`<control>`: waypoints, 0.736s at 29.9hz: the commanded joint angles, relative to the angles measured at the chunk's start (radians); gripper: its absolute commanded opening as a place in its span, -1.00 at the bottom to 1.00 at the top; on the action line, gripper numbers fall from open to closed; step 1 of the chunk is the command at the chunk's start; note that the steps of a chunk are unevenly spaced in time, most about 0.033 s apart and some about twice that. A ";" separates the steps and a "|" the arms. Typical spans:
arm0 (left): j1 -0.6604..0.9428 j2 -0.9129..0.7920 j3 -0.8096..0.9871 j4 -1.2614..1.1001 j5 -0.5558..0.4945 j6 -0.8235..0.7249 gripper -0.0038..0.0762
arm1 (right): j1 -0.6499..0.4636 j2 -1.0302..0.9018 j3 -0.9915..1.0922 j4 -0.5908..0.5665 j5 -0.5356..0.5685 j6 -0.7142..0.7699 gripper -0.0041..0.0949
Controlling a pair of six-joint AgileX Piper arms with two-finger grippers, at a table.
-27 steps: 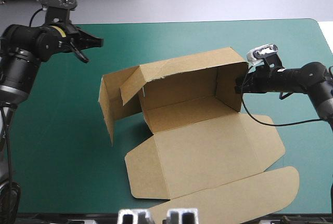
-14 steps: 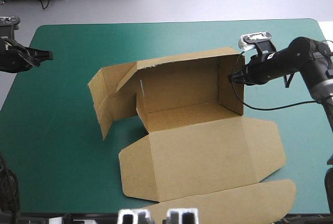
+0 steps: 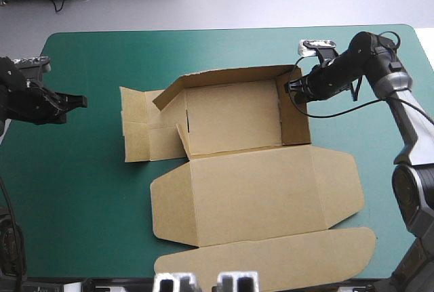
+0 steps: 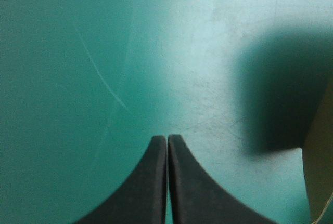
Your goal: Fold the box
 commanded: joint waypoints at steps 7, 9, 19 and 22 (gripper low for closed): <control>0.000 -0.033 -0.005 -0.071 -0.013 0.054 -0.92 | 0.034 0.067 -0.014 -0.015 -0.146 -0.002 -0.23; 0.000 -0.033 -0.005 -0.071 -0.014 0.054 -0.92 | 0.043 0.071 -0.014 -0.018 -0.164 -0.002 -0.06; 0.000 -0.033 -0.005 -0.075 -0.034 0.054 -0.92 | 0.046 0.035 -0.227 -0.084 -0.005 0.042 -0.03; 0.000 -0.033 -0.005 -0.075 -0.038 0.054 -0.92 | 0.046 0.011 -0.327 -0.111 0.074 0.069 -0.03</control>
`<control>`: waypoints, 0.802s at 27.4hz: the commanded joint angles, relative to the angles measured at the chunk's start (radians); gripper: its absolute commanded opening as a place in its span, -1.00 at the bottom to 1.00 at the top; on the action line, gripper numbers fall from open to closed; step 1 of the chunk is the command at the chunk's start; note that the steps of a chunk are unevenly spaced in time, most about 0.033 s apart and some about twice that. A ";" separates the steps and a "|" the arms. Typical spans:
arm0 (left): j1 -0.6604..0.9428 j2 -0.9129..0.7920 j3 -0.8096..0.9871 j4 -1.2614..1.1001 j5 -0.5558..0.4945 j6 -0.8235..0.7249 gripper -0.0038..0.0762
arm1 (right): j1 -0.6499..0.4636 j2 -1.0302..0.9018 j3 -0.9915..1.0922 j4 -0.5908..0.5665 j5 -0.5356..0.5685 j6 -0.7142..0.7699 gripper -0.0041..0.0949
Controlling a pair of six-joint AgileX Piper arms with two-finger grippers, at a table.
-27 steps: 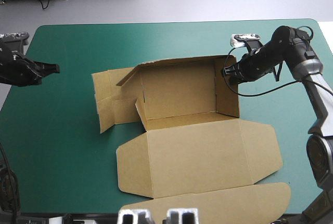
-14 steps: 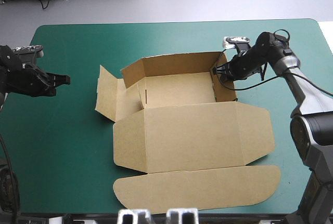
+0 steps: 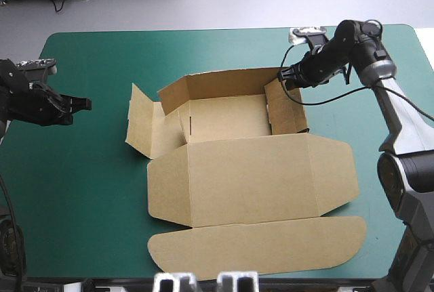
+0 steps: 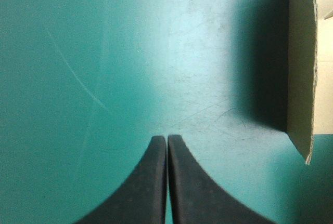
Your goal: Fold the box
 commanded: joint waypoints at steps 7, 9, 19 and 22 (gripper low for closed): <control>0.000 -0.033 -0.025 -0.045 -0.041 -0.003 -0.92 | 0.001 -0.194 -0.127 -0.021 0.061 0.110 -0.03; 0.000 -0.033 -0.025 -0.048 -0.041 -0.003 -0.92 | 0.001 -0.234 -0.094 -0.021 0.061 0.129 -0.04; 0.000 -0.033 -0.025 -0.084 -0.041 0.004 -0.92 | 0.001 -0.245 0.143 -0.011 -0.018 0.090 -0.06; 0.000 -0.033 -0.025 -0.084 -0.041 0.004 -0.92 | 0.001 -0.173 0.143 -0.026 0.005 0.069 -0.06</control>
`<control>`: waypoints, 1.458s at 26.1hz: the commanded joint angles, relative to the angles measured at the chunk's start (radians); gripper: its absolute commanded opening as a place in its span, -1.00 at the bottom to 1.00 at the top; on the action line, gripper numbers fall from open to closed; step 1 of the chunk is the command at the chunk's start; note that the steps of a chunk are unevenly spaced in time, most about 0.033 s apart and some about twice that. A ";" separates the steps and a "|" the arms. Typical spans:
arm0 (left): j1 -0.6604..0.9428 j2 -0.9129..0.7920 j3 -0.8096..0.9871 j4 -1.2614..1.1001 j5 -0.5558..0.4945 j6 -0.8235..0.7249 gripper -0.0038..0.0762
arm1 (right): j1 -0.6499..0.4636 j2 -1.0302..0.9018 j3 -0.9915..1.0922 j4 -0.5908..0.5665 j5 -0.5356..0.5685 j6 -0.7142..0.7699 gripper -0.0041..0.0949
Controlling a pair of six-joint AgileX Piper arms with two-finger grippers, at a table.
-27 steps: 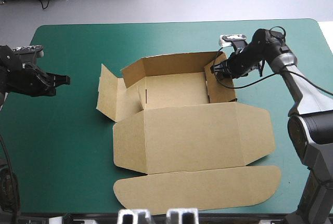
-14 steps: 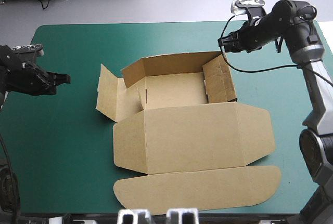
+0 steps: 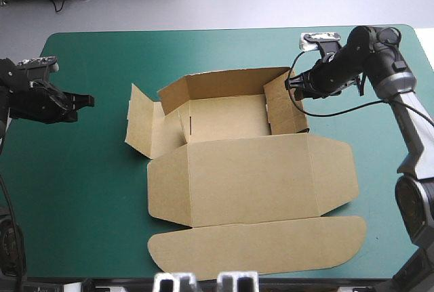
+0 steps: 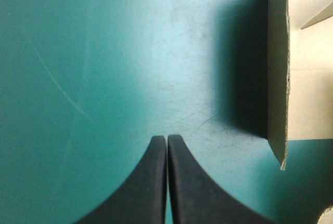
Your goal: Fold the box
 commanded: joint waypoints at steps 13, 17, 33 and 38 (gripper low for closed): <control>0.000 -0.031 -0.025 -0.048 -0.094 0.032 -0.93 | 0.001 0.158 -0.025 0.126 -0.069 -0.088 -0.96; 0.007 -0.031 -0.025 -0.053 -0.123 0.027 -0.93 | 0.001 0.130 -0.044 0.153 -0.028 -0.088 -0.96; 0.269 -0.013 -0.025 -0.649 -0.065 0.255 -0.93 | -0.156 -0.098 -0.234 0.383 0.033 -0.074 -0.96; 0.267 0.005 -0.025 -0.906 0.015 0.369 -0.93 | -0.177 -0.158 -0.254 0.403 0.033 -0.078 -0.96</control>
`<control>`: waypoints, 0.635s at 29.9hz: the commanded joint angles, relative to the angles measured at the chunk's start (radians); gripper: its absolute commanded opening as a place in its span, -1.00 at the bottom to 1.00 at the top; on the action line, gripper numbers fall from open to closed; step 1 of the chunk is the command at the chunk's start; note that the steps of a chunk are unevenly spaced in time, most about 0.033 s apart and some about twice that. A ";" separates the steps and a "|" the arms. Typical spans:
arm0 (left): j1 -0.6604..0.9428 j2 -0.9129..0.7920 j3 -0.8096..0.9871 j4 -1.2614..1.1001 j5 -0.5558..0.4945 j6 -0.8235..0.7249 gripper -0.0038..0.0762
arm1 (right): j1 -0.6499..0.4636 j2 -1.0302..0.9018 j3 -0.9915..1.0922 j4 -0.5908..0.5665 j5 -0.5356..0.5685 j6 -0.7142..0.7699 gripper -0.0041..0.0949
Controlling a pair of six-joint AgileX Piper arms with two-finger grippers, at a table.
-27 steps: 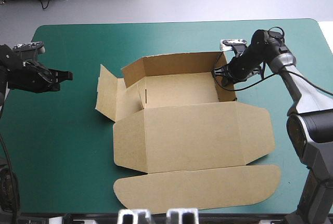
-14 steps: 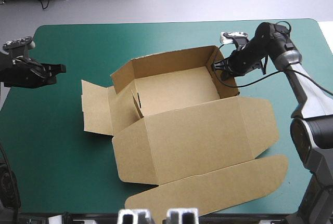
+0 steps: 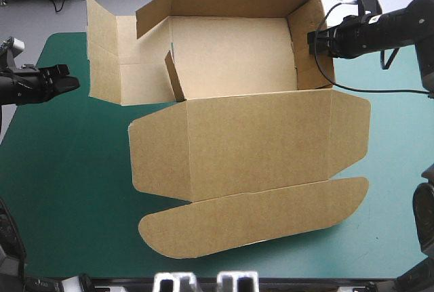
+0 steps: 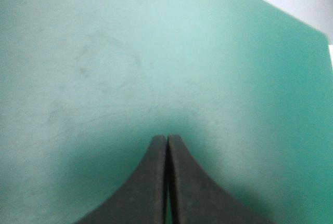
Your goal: Fold the box
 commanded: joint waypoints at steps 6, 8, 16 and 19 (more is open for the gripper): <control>-0.006 -0.029 -0.026 -0.339 0.072 0.094 -0.93 | -0.012 -0.113 -0.039 0.148 0.003 -0.015 -0.96; -0.019 -0.036 -0.026 -0.369 0.072 0.094 -0.93 | -0.012 -0.116 -0.039 0.148 0.003 -0.015 -0.96; -0.117 -0.090 -0.026 -0.403 0.072 0.101 -0.93 | -0.012 -0.116 -0.039 0.149 0.003 -0.016 -0.96; -0.145 -0.102 -0.026 -0.425 0.072 0.102 -0.93 | -0.012 -0.116 -0.039 0.155 0.003 -0.022 -0.96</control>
